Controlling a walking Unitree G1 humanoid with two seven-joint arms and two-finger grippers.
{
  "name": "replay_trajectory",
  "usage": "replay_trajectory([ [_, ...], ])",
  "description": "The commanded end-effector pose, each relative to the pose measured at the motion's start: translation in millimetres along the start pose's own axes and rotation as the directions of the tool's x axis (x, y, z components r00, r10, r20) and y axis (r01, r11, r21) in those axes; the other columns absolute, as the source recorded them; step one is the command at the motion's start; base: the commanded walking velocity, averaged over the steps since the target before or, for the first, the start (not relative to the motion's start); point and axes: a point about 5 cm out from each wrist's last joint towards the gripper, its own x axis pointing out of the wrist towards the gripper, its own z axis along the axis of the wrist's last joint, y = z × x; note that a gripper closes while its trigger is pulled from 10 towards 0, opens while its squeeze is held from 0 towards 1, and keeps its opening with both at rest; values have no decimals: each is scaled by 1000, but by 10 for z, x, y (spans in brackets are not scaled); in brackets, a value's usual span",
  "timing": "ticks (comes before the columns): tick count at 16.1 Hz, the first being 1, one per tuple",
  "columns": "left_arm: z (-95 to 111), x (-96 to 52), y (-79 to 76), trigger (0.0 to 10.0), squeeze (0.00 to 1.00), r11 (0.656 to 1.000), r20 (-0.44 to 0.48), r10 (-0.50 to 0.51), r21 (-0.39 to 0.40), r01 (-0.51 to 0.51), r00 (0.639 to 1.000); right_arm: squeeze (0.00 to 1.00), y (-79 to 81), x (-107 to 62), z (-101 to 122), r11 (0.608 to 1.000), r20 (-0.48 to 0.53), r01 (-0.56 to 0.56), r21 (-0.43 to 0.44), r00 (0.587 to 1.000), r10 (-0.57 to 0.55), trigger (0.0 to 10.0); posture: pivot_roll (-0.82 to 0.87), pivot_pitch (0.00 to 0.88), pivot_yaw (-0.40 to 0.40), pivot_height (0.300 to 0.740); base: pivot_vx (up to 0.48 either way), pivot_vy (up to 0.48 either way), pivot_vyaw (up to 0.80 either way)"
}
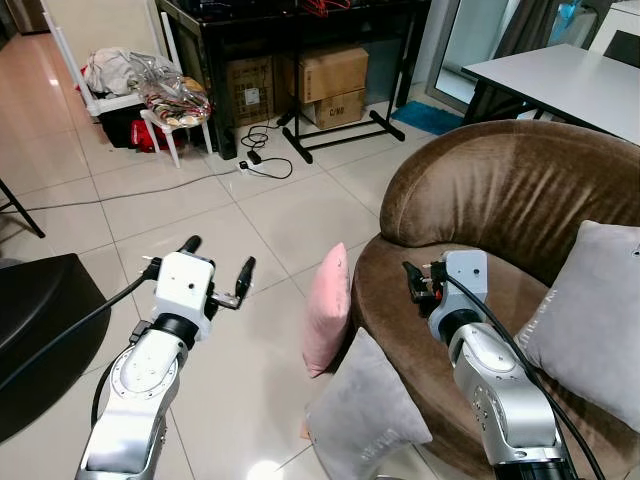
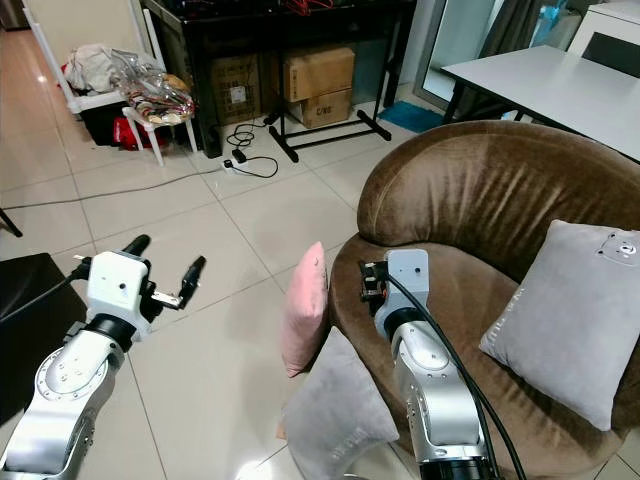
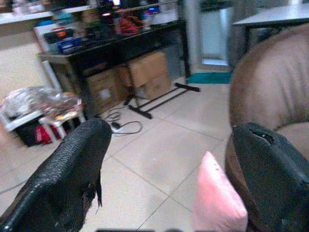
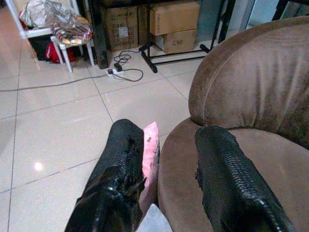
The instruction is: Move the pillow to the sofa from floor
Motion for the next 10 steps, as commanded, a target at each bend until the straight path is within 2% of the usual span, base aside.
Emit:
replay_trajectory([
  [1,-10,28,41,10000,290,999,-11,37,3,-37,999,0,-40,7,16,999,5,26,25,1000,-26,10000,-13,0,-21,740,0,0,0],
  [2,-39,40,76,10000,255,998,-30,63,25,-62,998,0,-56,2,12,998,5,36,43,999,-37,10000,-13,0,-25,735,0,0,0],
  [3,-64,61,128,10000,192,991,-36,103,86,-100,994,0,-75,-7,17,998,18,44,48,999,-45,10000,-14,0,-25,726,0,0,0],
  [5,-81,63,120,10000,220,986,-22,75,149,-71,997,0,-106,-13,24,995,39,66,71,997,-69,10000,-14,0,-27,706,0,0,0],
  [8,-122,23,49,10000,243,998,-32,37,54,-35,999,0,-111,-9,7,993,44,64,103,997,-69,10000,-13,0,-26,676,0,0,0],
  [10,-134,12,48,10000,243,998,-34,43,37,-42,998,0,-103,-9,8,993,48,58,104,997,-64,10000,-11,0,-28,661,0,0,0],
])
